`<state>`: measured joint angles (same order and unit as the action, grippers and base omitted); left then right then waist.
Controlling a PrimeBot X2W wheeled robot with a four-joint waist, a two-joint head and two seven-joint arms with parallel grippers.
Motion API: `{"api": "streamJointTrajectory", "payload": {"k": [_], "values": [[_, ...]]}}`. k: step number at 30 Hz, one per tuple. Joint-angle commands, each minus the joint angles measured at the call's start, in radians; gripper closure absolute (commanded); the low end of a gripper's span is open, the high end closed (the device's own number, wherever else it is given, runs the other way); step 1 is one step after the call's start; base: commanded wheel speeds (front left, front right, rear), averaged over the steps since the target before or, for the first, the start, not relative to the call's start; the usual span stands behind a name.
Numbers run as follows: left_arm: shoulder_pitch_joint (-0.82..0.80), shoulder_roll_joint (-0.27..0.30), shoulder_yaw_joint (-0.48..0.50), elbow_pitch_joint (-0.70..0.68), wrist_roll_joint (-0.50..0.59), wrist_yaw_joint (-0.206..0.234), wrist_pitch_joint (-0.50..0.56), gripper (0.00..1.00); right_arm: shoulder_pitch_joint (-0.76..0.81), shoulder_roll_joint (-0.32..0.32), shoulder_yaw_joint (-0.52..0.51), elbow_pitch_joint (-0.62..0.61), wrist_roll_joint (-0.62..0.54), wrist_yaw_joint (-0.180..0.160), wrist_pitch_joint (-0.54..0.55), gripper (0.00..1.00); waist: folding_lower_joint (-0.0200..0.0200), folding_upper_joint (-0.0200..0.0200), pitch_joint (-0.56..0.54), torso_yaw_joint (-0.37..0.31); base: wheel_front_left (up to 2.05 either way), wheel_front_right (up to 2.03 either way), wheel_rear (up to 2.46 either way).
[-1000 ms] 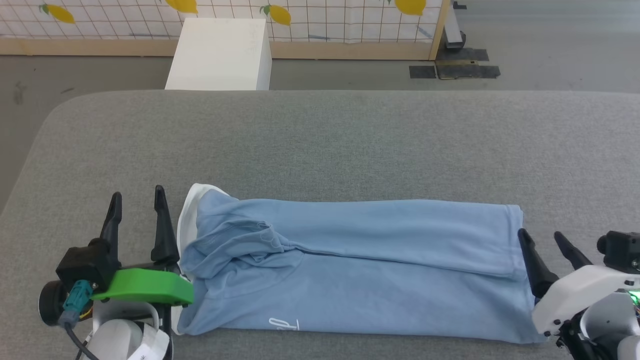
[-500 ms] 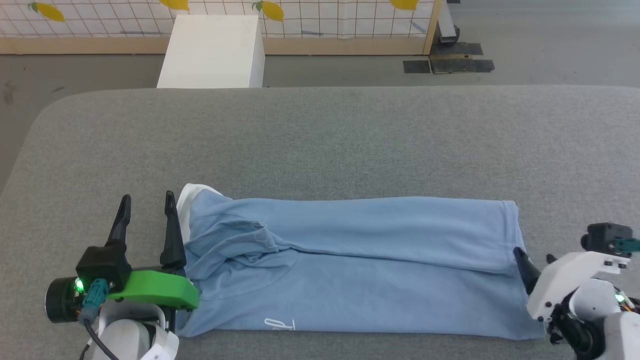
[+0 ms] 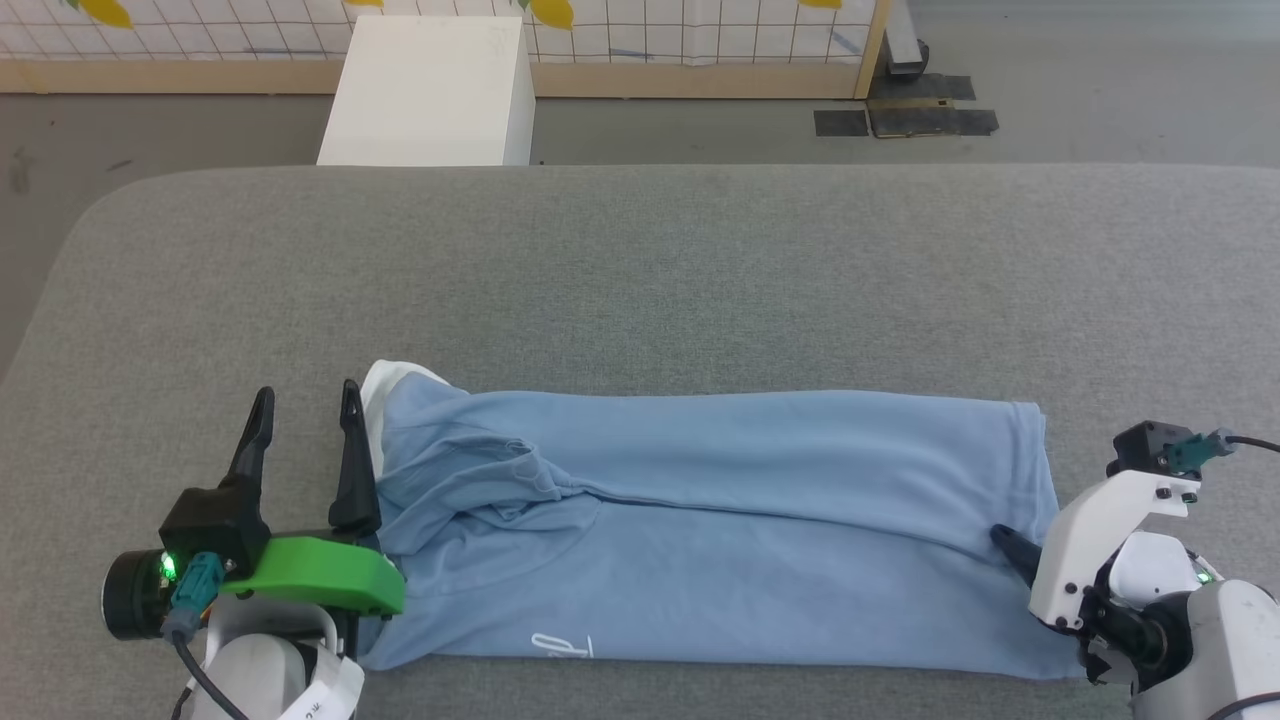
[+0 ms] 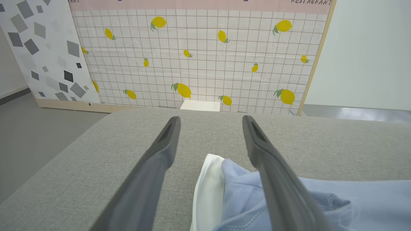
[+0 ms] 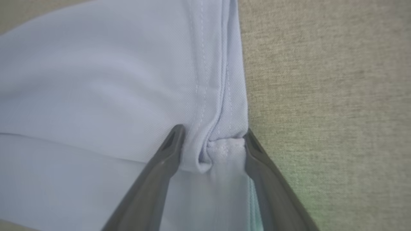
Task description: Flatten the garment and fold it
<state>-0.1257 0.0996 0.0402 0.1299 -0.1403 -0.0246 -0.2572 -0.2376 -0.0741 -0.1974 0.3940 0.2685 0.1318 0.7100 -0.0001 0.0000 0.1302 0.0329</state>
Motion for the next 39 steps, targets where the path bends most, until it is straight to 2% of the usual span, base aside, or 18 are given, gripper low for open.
{"api": "streamJointTrajectory", "payload": {"k": [1, 5, 9, 19, 25, 28, 32, 35, 36, 39], "values": [[-0.017, -0.005, 0.007, 0.005, 0.014, -0.007, -0.004, 0.0, 0.029, 0.024, 0.017, 0.027, 0.017, -0.001, 0.021, 1.0, 0.0001, 0.0, -0.001, -0.003, 0.0, 0.0, 0.0], [-0.015, -0.01, 0.019, 0.009, 0.018, -0.016, -0.004, 0.0, 0.033, 0.024, 0.004, -0.01, 0.028, -0.001, -0.011, 1.0, 0.0001, 0.0, -0.004, -0.007, 0.0, 0.0, 0.0], [-0.01, -0.019, 0.025, 0.007, 0.02, -0.019, -0.004, 0.0, 0.036, 0.024, -0.067, -0.049, -0.023, -0.001, -0.059, 1.0, 0.0001, 0.0, -0.008, -0.01, 0.0, 0.0, 0.0], [-0.012, -0.034, 0.033, 0.014, 0.02, -0.034, -0.005, 0.0, 0.018, 0.024, -0.365, -0.159, -0.306, -0.001, -0.133, 1.0, 0.0001, 0.0, 0.001, -0.006, 0.0, 0.0, 0.0], [-0.016, -0.039, 0.035, 0.014, 0.023, -0.039, -0.005, 0.0, -0.009, 0.014, -0.459, -0.181, -0.434, -0.001, -0.173, 1.0, 0.0001, 0.0, 0.006, -0.004, 0.0, 0.0, 0.0], [-0.013, -0.04, 0.037, 0.017, 0.028, -0.042, -0.005, 0.0, -0.009, 0.008, -0.418, -0.185, -0.437, -0.001, -0.17, 1.0, 0.0001, 0.0, 0.001, -0.005, 0.0, 0.0, 0.0], [-0.005, -0.041, 0.039, 0.022, 0.031, -0.046, -0.005, 0.0, 0.03, 0.008, -0.278, -0.261, -0.388, -0.001, -0.124, 1.0, 0.0001, 0.0, -0.014, -0.003, 0.0, 0.0, 0.0], [0.001, -0.043, 0.037, 0.027, 0.032, -0.049, -0.005, 0.0, 0.081, 0.01, -0.143, -0.395, -0.325, -0.001, -0.065, 1.0, 0.0001, 0.0, -0.025, 0.0, 0.0, 0.0, 0.0], [0.002, -0.043, 0.037, 0.028, 0.031, -0.051, -0.005, 0.0, 0.114, 0.012, -0.038, -0.495, -0.287, -0.001, -0.016, 1.0, 0.0001, 0.0, -0.029, 0.001, 0.0, 0.0, 0.0], [0.001, -0.044, 0.034, 0.031, 0.032, -0.054, -0.005, 0.0, 0.143, 0.008, 0.119, -0.626, -0.254, -0.001, 0.05, 1.0, 0.0001, 0.0, -0.03, 0.005, 0.0, 0.0, 0.0]]}}
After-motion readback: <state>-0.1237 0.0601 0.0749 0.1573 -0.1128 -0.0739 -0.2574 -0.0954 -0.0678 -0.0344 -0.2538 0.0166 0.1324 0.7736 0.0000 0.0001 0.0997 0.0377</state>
